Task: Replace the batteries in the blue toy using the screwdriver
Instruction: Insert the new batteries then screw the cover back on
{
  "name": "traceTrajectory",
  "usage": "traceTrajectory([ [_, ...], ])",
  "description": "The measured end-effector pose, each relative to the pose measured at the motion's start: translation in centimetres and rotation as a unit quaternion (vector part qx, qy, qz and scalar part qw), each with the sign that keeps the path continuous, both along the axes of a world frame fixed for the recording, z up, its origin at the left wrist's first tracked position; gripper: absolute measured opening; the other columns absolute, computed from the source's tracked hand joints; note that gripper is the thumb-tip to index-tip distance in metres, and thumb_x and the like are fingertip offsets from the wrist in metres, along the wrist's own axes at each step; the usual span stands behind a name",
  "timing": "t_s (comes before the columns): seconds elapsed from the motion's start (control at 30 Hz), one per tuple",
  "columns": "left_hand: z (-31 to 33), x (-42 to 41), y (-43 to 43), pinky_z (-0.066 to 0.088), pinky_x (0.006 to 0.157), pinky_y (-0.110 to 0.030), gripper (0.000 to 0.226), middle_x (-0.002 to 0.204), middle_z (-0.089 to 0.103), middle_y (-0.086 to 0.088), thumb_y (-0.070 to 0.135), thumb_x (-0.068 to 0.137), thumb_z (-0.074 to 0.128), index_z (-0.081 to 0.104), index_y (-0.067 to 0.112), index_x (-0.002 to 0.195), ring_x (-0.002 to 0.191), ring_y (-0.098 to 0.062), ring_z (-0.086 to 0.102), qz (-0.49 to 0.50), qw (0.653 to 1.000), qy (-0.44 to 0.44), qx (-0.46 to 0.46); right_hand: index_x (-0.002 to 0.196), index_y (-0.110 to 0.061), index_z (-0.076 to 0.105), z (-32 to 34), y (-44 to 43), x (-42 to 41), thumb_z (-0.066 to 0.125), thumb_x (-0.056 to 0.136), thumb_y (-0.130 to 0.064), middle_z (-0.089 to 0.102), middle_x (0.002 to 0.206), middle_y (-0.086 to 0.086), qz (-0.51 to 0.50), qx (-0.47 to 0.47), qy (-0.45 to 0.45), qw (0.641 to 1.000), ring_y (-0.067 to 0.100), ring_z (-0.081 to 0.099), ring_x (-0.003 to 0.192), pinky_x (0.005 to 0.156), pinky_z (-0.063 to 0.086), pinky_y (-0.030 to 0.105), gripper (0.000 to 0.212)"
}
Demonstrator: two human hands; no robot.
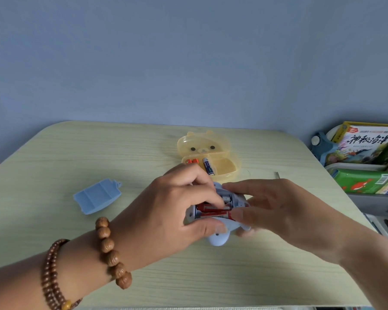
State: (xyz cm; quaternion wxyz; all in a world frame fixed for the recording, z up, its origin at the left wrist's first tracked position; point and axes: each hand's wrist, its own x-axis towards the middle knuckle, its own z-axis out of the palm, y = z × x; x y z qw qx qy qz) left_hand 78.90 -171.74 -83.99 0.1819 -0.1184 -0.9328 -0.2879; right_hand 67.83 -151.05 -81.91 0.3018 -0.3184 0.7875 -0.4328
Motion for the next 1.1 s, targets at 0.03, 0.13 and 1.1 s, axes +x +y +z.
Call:
traceTrajectory([
  [0.03,0.0,0.0,0.0,0.040,0.084,-0.005,0.030,0.105,0.060,0.013,0.050,0.078,0.073,0.076,0.028,0.099,0.098,0.002,0.059,0.005,1.000,-0.002,0.003,0.123,-0.038,0.068,-0.2,0.0,-0.1,0.076,0.088,-0.029,0.079,0.092,0.009,-0.004,0.004,-0.004,1.000,0.024,0.075,0.081,0.087,0.056,0.049,0.036],
  [0.13,-0.1,0.0,0.0,0.043,0.085,-0.007,0.035,0.106,0.061,0.015,0.051,0.075,0.077,0.076,0.029,0.102,0.099,0.001,0.060,0.014,1.000,-0.007,0.007,0.121,-0.033,0.070,-0.3,-0.2,-0.1,0.080,0.084,-0.023,0.079,0.090,0.007,-0.030,0.001,-0.025,0.999,0.024,0.076,0.076,0.080,0.058,0.042,0.040],
  [1.1,-0.2,0.0,0.2,0.038,0.097,0.000,0.081,0.134,0.057,0.028,0.071,0.060,0.080,0.064,0.034,0.130,0.120,0.013,0.053,0.057,0.995,-0.075,0.042,0.102,-0.023,0.073,-0.3,-1.5,0.8,0.076,0.077,0.001,0.077,0.100,-0.001,-0.078,-0.020,-0.062,0.995,0.016,0.065,0.060,0.064,0.052,0.027,0.035],
])
